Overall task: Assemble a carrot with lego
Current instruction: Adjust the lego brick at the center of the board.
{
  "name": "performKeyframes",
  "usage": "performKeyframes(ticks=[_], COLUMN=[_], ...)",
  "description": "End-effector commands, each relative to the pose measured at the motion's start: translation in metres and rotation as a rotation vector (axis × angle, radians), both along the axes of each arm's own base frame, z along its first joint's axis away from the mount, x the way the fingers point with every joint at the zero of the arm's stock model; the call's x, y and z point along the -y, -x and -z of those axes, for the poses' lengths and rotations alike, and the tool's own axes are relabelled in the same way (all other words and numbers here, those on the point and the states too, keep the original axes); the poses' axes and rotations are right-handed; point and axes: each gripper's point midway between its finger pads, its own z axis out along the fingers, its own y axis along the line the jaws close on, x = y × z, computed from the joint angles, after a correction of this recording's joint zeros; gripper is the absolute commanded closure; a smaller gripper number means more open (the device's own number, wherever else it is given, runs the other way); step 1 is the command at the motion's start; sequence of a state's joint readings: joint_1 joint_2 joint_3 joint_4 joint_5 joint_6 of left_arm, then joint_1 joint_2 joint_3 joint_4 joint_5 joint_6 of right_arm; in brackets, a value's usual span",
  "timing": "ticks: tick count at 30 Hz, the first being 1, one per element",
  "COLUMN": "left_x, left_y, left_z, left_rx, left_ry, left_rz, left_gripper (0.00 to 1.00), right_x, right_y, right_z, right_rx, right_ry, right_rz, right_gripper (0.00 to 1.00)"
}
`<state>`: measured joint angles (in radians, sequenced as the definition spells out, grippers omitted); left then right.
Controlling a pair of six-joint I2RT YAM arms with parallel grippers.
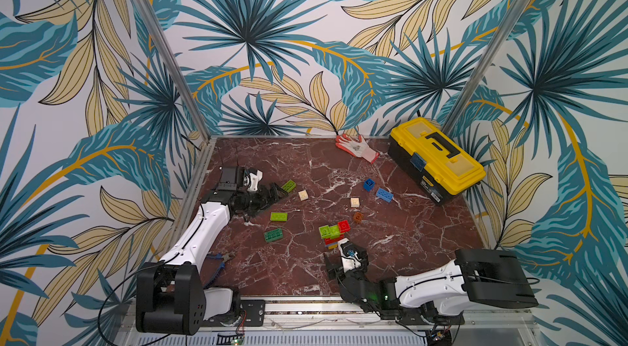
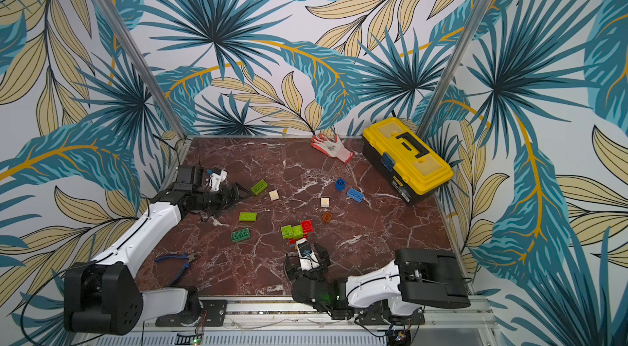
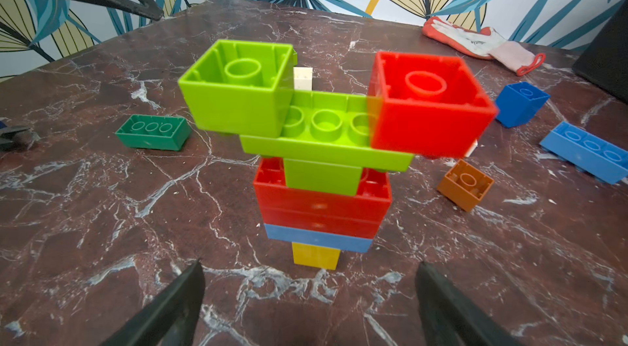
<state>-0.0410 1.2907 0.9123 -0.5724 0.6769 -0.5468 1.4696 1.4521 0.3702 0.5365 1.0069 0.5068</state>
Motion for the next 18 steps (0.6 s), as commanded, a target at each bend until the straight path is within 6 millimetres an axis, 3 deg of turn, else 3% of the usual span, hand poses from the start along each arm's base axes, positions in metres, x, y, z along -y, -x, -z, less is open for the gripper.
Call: performKeyframes(ticks=[1,18], left_x=[-0.002,-0.004], left_y=[-0.003,-0.008], left_z=[-0.009,-0.006], left_rx=[0.031,0.016], left_ry=[0.004,0.014], left_rz=[0.008,0.004], left_gripper=[0.01,0.01], right_x=[-0.009,-0.018], right_y=[-0.004,-0.029], right_z=[-0.005,0.008], right_rx=[0.004,0.009], right_ry=[-0.029,-0.009], right_rz=[-0.019,-0.021], right_gripper=[0.05,0.13])
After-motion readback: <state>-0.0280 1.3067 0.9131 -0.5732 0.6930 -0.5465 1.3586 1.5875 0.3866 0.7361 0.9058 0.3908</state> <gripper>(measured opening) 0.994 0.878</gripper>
